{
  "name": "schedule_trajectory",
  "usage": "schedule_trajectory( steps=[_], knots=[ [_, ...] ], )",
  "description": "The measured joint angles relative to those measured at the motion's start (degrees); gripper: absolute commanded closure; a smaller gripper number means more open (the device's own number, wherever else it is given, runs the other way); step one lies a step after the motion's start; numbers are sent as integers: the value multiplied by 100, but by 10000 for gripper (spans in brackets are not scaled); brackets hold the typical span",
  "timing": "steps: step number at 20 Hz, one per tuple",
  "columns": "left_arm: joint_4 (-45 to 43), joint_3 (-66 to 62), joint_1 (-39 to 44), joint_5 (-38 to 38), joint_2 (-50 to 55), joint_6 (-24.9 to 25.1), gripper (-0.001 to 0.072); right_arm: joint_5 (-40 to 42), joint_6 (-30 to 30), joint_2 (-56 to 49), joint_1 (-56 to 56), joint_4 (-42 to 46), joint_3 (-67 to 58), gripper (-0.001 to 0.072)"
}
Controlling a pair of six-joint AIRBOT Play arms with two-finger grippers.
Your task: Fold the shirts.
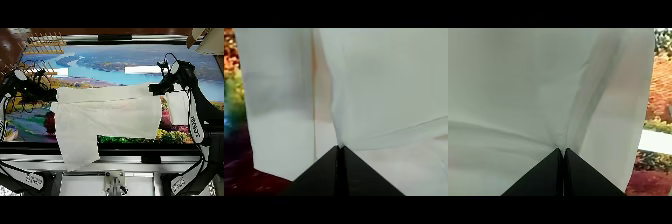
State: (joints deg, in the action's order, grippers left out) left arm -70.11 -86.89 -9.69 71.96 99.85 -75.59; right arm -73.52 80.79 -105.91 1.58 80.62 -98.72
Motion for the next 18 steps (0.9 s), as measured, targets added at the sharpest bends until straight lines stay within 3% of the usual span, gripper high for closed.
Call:
schedule_trajectory(
  steps=[11, 12, 13, 14, 15, 18],
  knots=[
    [273, -7, -98, 258, 310, 57, 679, -612, 555, -238, 0, -487, 140, 654],
    [315, -7, -98, 256, 337, 57, 668, -621, 588, -258, 0, -584, 146, 584],
    [330, -4, -98, 267, 358, 57, 518, -671, 634, -273, 0, -640, 153, 385],
    [354, -7, -98, 295, 380, 57, 271, -688, 669, -273, 0, -697, 153, 248],
    [367, -11, -98, 354, 393, 55, 162, -695, 699, -269, 0, -739, 153, 249],
    [391, -177, -190, 686, 404, -11, 164, -920, 732, -57, 2, -688, 155, 248]
  ],
)
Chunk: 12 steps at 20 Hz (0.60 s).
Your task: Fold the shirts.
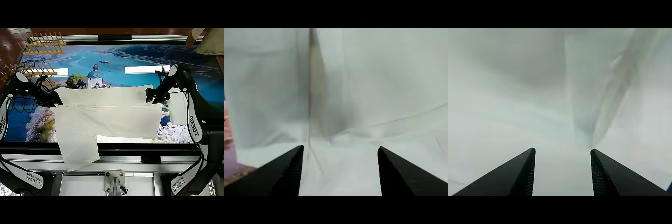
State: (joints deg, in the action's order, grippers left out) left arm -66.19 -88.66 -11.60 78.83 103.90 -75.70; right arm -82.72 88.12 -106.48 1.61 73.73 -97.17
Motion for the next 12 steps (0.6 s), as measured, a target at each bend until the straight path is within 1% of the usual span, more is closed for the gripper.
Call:
schedule_trajectory(
  steps=[3, 4, 6, 7, 9, 12],
  knots=[
    [22, -317, -197, 553, -120, -166, 166, -374, -7, 476, -35, 522, 0, 244],
    [22, -328, -275, 739, -225, -192, 165, -588, -55, 645, -96, 678, 4, 141],
    [24, -13, -468, 1021, -581, -216, 177, -1054, -177, 964, -299, 782, 109, 128],
    [28, 354, -573, 1069, -828, -214, 186, -1246, -199, 1161, -431, 774, 271, 128],
    [48, 1475, -826, 994, -1475, -96, 258, -1360, -240, 1620, -713, 625, 796, 128],
    [334, 3379, -1292, 428, -2516, 404, 256, -1180, -284, 2347, -1051, 199, 1803, 128]
  ],
)
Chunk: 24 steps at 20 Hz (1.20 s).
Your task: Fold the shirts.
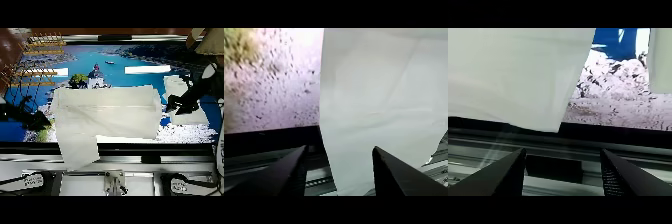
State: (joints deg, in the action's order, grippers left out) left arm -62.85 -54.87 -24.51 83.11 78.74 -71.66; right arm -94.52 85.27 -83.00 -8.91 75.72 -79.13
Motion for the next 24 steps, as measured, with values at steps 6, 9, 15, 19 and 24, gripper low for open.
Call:
schedule_trajectory(
  steps=[6, 9, 15, 19, 24],
  knots=[
    [769, 1757, -448, -874, -767, 901, 261, 361, -22, 734, -236, -404, 1130, 128],
    [909, 1963, -343, -1115, -654, 1049, 328, 413, -13, 815, -267, -474, 1259, 128],
    [990, 2068, 22, -1362, -420, 1204, 679, 507, 55, 857, -278, -522, 1327, 128],
    [973, 2035, 210, -1329, -369, 1335, 679, 553, 118, 863, -278, -498, 1451, 128],
    [988, 1757, 70, -979, -374, 1399, 679, 669, 61, 863, -278, -503, 2159, 48]
  ],
)
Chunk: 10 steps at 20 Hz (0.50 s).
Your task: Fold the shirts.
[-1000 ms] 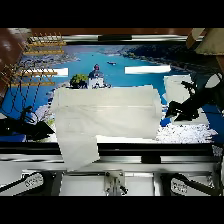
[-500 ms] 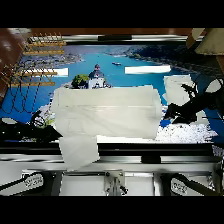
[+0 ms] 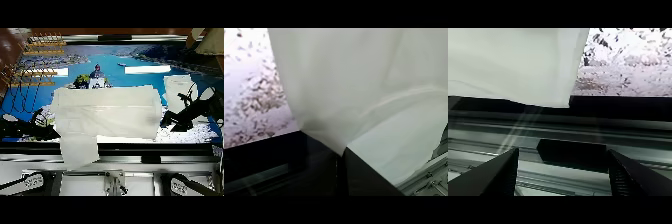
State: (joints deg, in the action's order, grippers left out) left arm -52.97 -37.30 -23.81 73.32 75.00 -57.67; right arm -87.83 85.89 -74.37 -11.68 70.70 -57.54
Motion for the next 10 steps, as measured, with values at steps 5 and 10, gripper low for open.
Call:
schedule_trajectory(
  steps=[5, 10],
  knots=[
    [7, -140, -55, 179, 0, 13, 679, 732, -24, -28, 0, -398, 870, 49],
    [13, -164, -74, 221, 0, 22, 679, 1403, -120, -282, 0, -999, 1440, 51]
  ],
)
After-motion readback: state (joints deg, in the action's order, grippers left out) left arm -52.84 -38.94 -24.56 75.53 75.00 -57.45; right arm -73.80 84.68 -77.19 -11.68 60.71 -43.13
